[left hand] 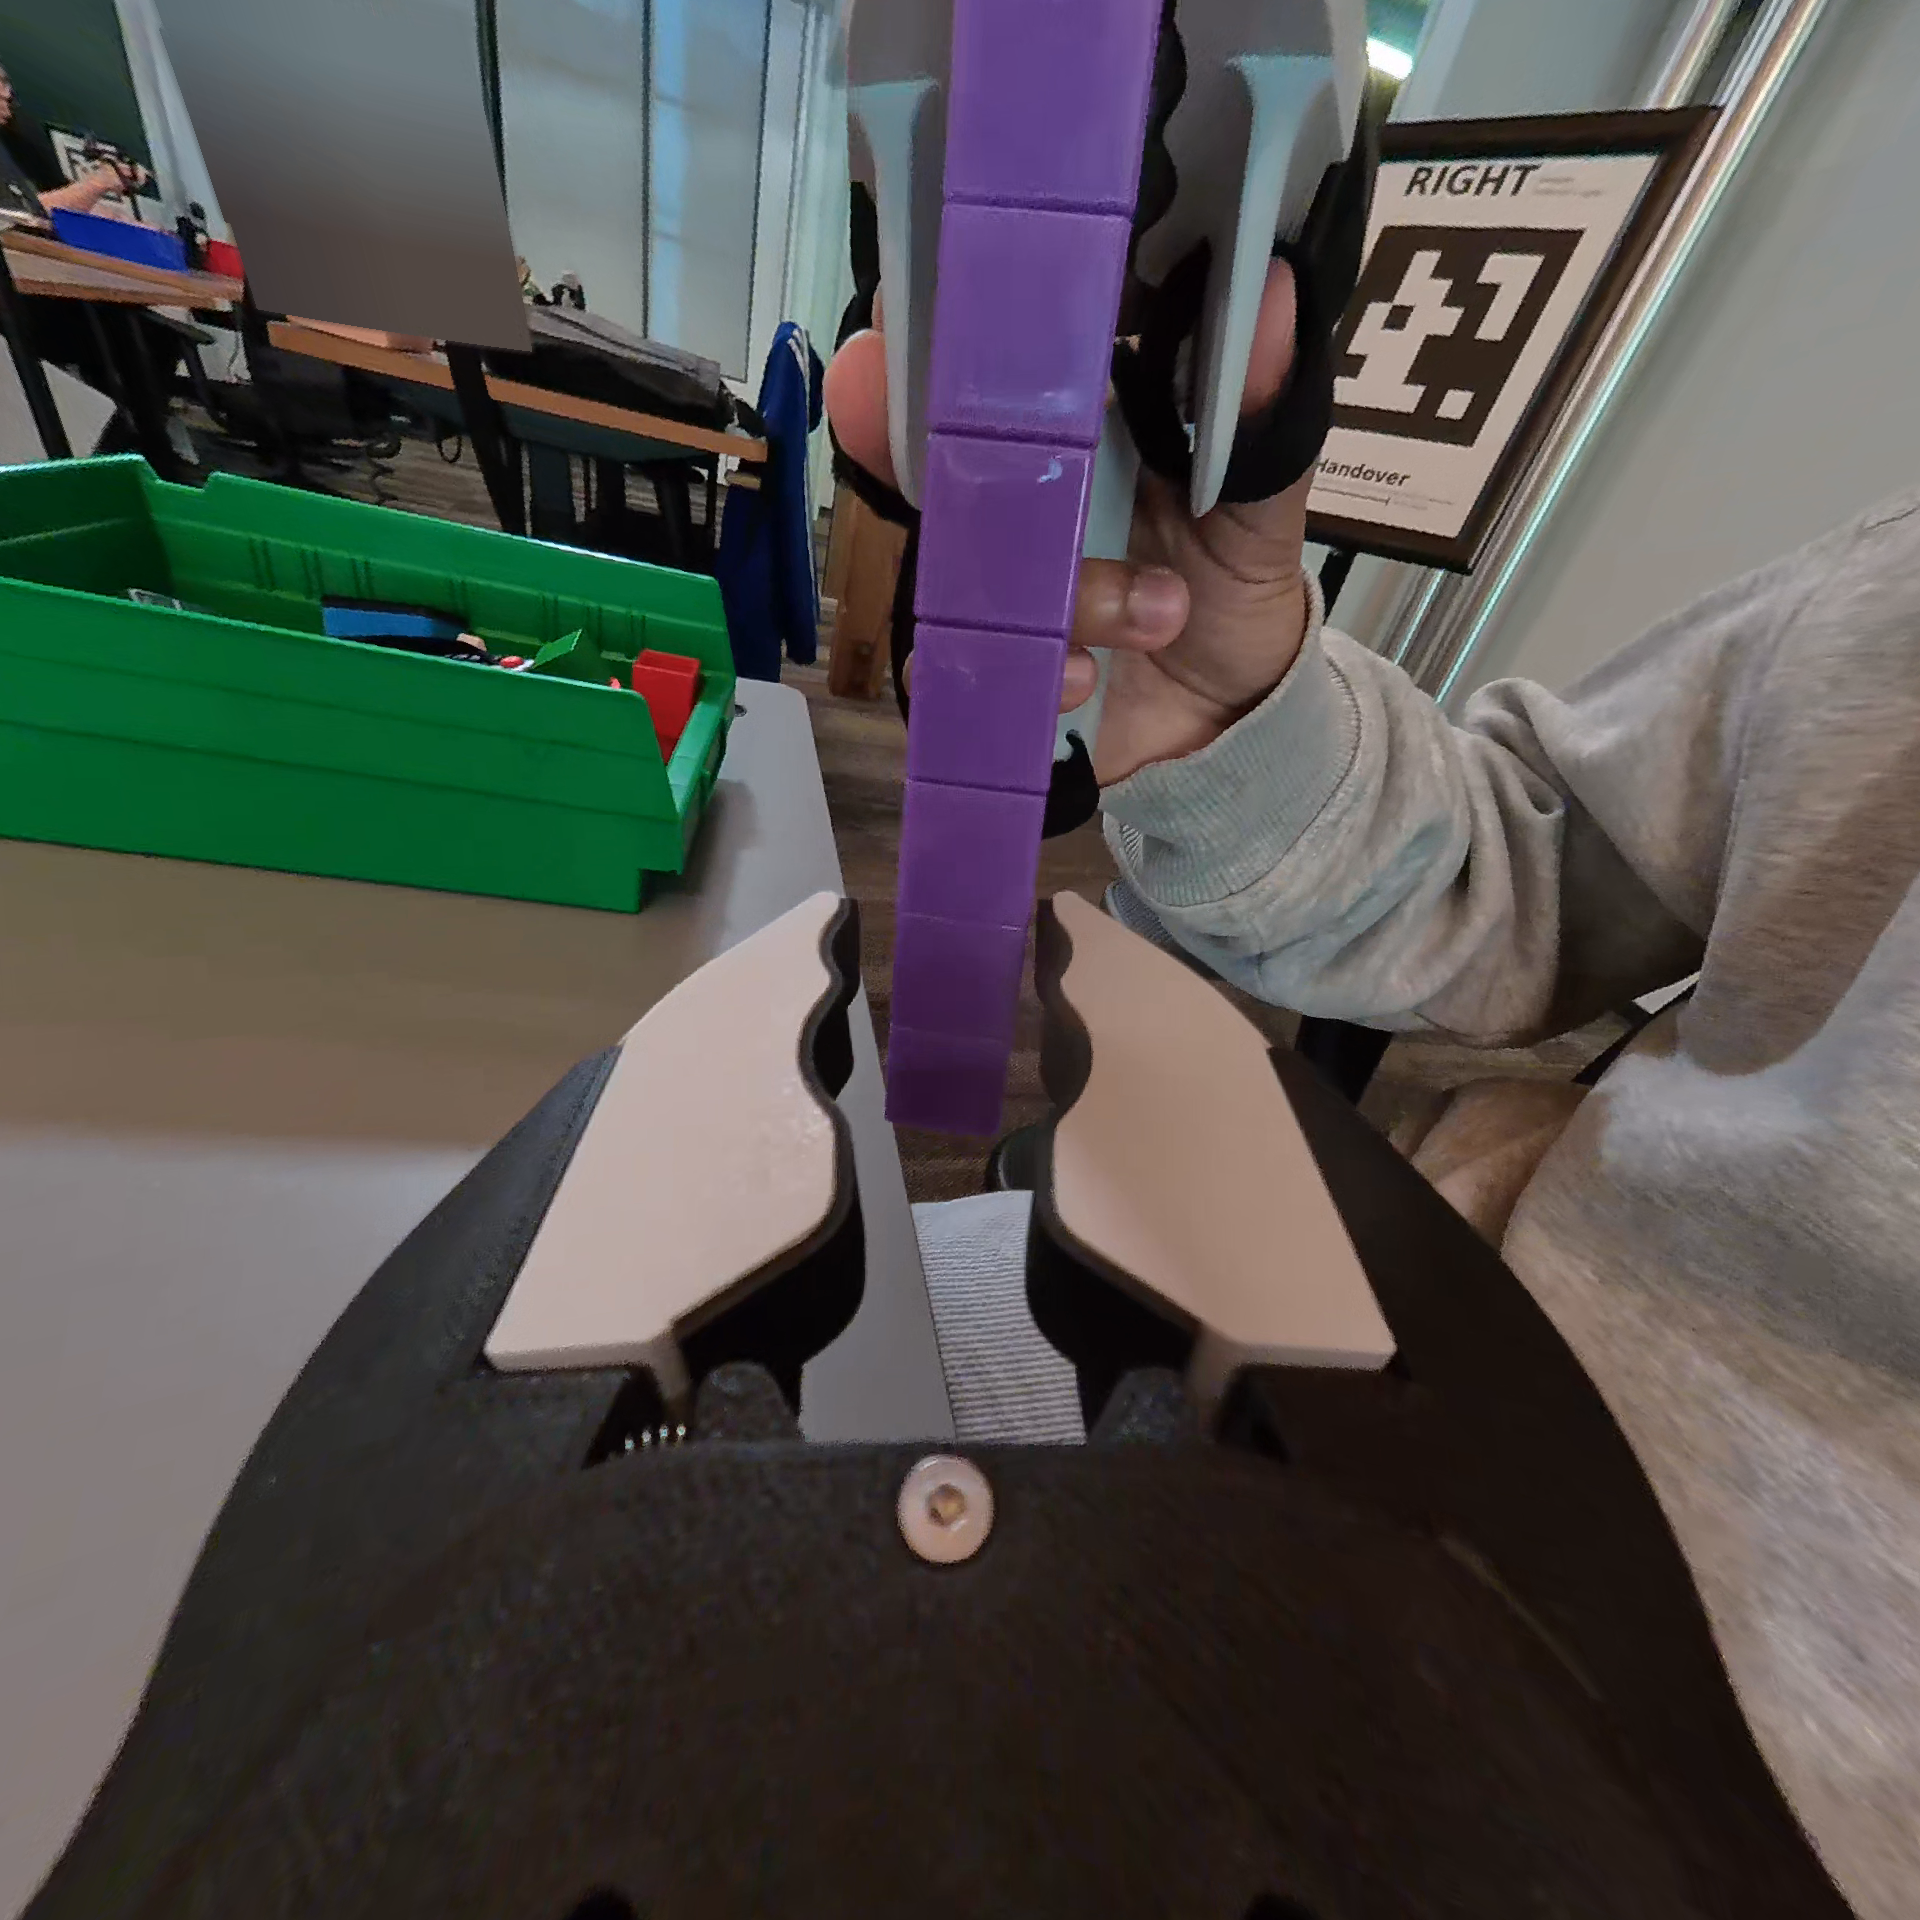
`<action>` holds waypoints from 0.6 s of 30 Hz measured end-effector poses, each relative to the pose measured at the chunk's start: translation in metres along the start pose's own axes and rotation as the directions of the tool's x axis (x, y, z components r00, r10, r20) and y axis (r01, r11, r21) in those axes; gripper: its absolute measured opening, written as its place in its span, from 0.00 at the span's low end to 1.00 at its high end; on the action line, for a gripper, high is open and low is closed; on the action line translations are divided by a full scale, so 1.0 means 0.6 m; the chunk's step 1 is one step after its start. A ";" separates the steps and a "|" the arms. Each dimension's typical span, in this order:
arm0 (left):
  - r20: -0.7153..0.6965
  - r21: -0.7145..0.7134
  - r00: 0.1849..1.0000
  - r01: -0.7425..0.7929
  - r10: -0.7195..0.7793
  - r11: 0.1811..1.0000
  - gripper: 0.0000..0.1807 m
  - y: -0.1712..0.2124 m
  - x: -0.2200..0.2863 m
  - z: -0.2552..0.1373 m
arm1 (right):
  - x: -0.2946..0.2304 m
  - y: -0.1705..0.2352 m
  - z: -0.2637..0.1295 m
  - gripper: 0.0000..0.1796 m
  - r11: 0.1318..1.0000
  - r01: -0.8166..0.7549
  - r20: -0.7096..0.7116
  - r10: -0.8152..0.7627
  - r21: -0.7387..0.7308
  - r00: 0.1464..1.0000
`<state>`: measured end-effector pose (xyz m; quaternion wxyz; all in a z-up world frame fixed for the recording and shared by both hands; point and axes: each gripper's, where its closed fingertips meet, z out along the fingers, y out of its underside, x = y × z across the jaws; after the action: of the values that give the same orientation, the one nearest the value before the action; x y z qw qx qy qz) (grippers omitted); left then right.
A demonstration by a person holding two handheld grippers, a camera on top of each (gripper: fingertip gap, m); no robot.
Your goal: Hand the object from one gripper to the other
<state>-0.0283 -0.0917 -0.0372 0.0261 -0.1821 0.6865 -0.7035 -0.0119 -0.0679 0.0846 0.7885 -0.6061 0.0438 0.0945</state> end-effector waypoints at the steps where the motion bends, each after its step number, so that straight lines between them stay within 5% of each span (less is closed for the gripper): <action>1: -0.010 0.008 1.000 0.001 -0.001 1.000 0.18 -0.002 0.003 0.001 | 0.000 -0.001 0.000 0.12 1.000 0.001 0.000 -0.001 0.000 1.000; 13: -0.015 0.036 0.999 -0.036 0.037 0.999 0.13 -0.007 0.013 0.008 | -0.007 -0.001 0.006 0.13 1.000 0.003 0.018 -0.002 -0.027 1.000; 18: 0.016 0.112 1.000 -0.019 0.017 0.993 0.13 -0.032 0.001 -0.008 | 0.006 -0.008 0.004 0.29 1.000 0.018 -0.022 -0.019 -0.009 1.000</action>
<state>-0.0263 -0.0862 -0.0182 0.0480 -0.1794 0.6471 -0.7394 -0.0076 -0.0667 0.0890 0.7862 -0.6109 0.0463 0.0808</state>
